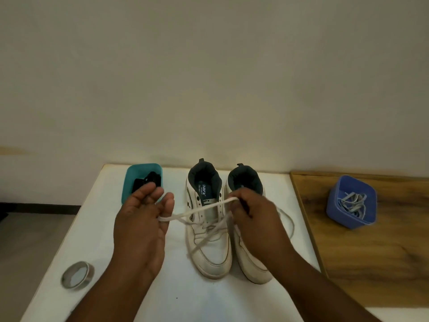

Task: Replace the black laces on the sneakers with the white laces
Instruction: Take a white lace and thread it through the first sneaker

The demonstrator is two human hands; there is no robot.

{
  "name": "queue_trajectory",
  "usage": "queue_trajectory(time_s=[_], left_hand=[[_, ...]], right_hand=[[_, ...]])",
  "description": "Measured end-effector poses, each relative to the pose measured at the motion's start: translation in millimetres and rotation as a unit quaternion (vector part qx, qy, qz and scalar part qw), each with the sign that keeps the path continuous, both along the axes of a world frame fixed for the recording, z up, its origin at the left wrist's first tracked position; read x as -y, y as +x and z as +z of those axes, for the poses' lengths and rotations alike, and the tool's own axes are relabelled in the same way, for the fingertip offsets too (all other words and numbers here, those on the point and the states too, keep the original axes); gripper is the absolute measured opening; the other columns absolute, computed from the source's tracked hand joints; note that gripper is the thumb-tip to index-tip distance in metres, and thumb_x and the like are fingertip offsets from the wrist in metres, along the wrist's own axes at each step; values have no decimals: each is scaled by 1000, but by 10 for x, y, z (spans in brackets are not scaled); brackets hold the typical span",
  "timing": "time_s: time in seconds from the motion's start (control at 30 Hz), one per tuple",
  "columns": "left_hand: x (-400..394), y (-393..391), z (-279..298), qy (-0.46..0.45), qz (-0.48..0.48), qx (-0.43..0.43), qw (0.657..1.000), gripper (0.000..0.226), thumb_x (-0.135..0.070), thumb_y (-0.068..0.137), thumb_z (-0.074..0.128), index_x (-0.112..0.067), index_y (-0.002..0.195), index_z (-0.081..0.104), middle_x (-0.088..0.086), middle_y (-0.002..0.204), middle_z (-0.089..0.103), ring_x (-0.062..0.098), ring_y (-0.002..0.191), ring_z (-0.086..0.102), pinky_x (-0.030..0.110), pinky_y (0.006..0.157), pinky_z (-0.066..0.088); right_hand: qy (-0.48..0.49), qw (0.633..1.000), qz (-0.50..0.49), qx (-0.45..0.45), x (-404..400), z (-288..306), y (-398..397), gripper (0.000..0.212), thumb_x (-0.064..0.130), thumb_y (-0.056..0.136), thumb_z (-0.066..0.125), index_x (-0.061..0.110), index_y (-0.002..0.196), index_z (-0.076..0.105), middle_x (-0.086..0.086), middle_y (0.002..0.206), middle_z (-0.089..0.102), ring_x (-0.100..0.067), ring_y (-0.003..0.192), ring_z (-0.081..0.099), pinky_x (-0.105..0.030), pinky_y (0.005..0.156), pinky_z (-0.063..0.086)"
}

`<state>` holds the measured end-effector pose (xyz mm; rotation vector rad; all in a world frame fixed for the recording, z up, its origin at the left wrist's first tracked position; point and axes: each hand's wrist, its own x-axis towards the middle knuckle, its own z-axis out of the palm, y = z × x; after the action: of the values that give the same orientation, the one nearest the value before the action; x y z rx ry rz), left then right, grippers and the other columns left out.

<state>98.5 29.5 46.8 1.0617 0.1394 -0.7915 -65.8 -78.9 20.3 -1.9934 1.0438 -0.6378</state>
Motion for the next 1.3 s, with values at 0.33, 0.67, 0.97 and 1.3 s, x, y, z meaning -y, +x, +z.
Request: queue_trajectory(time_s=[0.33, 0.67, 0.97, 1.3], left_hand=[[-102, -37, -379, 405, -254, 494, 727, 45, -1, 92, 60, -40, 113, 64, -5, 131, 62, 15, 108, 57, 32, 91, 49], [21, -145, -180, 186, -313, 147, 920, 37, -52, 101, 44, -28, 99, 72, 0, 95, 76, 18, 95, 72, 36, 86, 57], [14, -94, -433, 267, -300, 459, 793, 22, -31, 104, 47, -35, 101, 69, -11, 88, 69, 1, 85, 63, 14, 72, 45], [-42, -118, -491, 325, -343, 523, 709, 19, -26, 97, 55, -38, 102, 68, -16, 99, 68, 4, 90, 62, 12, 72, 41]], right_hand=[[-144, 978, -73, 130, -29, 46, 82, 19, 6, 95, 67, 19, 107, 72, 11, 113, 64, -4, 108, 62, -13, 91, 48], [-140, 933, 331, -26, -350, -20, 128, 28, 11, 93, 62, 19, 118, 72, 8, 128, 58, -7, 114, 58, -28, 93, 52], [-83, 982, 162, -40, -212, -152, 122, 23, 19, 94, 61, 30, 111, 71, 15, 103, 70, -2, 88, 66, -28, 81, 58], [135, 988, 35, 58, -145, -174, 182, 11, 24, 99, 65, 26, 101, 76, 9, 83, 73, -6, 73, 69, -21, 66, 55]])
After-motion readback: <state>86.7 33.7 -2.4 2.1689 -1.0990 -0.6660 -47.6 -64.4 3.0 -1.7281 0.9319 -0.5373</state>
